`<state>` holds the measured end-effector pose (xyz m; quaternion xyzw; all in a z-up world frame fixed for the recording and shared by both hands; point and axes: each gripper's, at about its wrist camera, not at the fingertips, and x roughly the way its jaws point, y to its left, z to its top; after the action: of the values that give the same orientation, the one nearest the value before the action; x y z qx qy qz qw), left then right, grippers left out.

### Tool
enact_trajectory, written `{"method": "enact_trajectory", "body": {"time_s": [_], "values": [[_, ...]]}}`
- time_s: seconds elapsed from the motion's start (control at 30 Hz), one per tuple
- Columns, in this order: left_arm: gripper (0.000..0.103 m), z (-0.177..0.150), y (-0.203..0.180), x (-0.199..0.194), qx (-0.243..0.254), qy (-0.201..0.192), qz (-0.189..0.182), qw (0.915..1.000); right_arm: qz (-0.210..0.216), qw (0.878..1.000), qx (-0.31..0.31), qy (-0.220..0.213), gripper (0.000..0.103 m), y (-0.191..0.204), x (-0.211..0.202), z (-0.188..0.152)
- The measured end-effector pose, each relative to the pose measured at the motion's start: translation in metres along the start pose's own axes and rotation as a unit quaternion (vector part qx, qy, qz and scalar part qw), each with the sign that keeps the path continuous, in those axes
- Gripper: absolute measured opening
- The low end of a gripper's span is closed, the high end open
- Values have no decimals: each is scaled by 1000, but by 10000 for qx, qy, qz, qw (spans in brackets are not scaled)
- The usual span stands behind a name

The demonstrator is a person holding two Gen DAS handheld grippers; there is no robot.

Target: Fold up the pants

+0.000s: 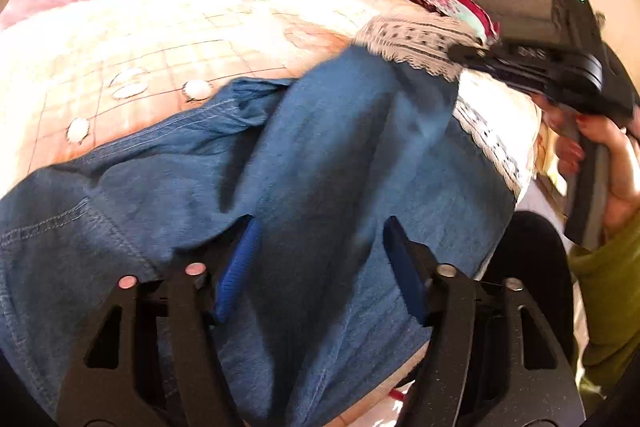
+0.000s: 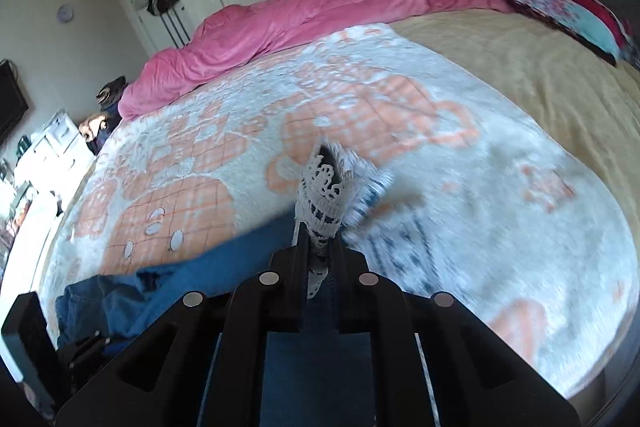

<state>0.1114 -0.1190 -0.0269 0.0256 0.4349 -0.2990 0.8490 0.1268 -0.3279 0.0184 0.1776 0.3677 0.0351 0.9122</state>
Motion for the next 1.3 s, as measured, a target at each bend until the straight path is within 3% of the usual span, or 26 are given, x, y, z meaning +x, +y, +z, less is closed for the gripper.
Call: {"method": "enact_trajectory", "body": {"time_s": [0.2,0.3,0.43,0.5,0.8,0.83,0.87,0.97,1.3], "values": [[26,-7,-23,6,809,89,303,9962,58,9981,564,256,9,-36,-15,-44],[22,-10,-33,7,1098,105,380,9932,237,9969,685,299,12,-43,-16,-56],[14,-9,-26,8,1020,106,373,9940,230,9968,740,172,37,-47,-18,-55],[7,-6,-21,7,943,83,360,9949,183,9969,758,117,43,-51,-18,-53],[4,-12,-21,6,893,23,331,9955,204,9953,948,-45,41,-65,-3,-36],[3,-13,-21,6,875,17,322,9956,164,9959,894,-29,23,-65,-2,-33],[2,-13,-20,6,852,20,305,9959,144,9963,845,-32,16,-64,-1,-32],[0,-12,-17,2,775,40,183,9968,377,9952,893,-134,15,-64,-11,-32],[0,-22,-24,-41,931,-247,-16,9953,378,9956,854,16,15,-69,-66,-56]]}}
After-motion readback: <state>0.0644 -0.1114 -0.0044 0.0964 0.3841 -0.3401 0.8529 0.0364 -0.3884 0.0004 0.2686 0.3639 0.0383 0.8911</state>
